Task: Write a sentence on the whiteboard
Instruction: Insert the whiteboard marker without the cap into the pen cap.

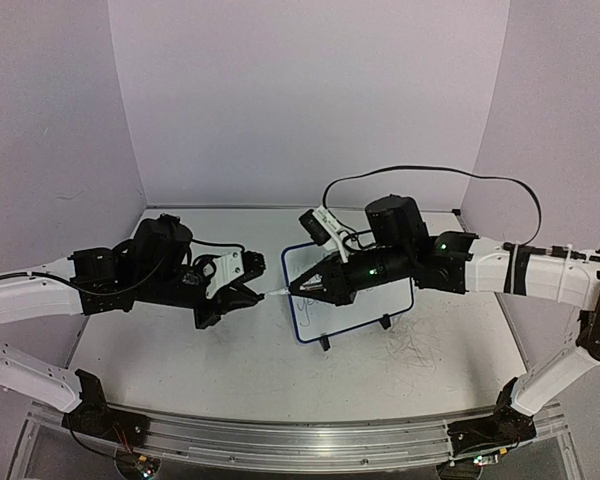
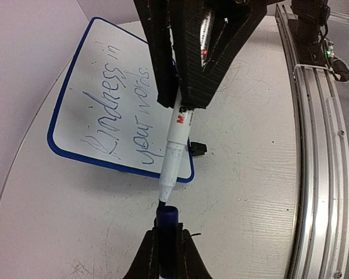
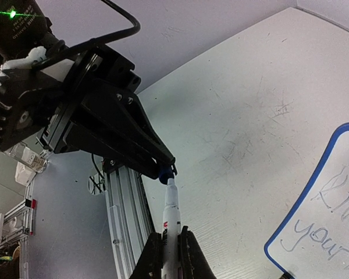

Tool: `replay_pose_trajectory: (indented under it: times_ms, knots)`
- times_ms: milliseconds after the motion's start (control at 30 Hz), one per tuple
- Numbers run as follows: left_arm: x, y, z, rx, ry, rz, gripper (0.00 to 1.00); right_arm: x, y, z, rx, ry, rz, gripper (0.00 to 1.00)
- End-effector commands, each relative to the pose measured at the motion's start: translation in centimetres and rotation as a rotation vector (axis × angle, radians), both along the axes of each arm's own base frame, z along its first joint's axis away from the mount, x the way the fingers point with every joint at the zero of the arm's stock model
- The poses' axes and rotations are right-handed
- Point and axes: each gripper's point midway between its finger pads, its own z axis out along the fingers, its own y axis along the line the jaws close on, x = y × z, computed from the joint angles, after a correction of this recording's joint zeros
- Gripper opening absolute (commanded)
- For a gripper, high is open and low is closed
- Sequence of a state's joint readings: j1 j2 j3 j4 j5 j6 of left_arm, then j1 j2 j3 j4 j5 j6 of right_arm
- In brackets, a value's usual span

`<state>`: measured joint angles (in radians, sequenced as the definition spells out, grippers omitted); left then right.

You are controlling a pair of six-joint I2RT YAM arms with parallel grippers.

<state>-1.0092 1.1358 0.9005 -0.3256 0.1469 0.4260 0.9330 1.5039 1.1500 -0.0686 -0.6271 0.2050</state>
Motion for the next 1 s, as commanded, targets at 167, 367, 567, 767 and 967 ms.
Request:
replay_pose_trajectory:
  times_ms: [167, 367, 567, 767, 967]
  knots:
    - [-0.1, -1.2, 1.8, -0.051, -0.053, -0.046, 0.00, -1.6, 1.0, 0.8, 0.032, -0.021, 0.074, 0.00]
    - [-0.2, -1.5, 2.1, -0.052, -0.061, -0.055, 0.00, -1.9, 1.4, 0.3, 0.022, -0.014, 0.089, 0.00]
    - [-1.5, -2.7, 3.8, -0.054, -0.136, -0.121, 0.00, -2.3, 2.9, -0.5, 0.023, 0.016, 0.170, 0.00]
    - [-4.1, -5.7, 5.7, -0.055, -0.209, -0.190, 0.00, -2.5, 4.7, -0.8, 0.014, 0.062, 0.257, 0.00]
    - [-4.4, -7.0, 6.8, -0.122, -0.258, -0.146, 0.00, -3.6, 6.9, -0.4, 0.056, 0.078, 0.254, 0.00]
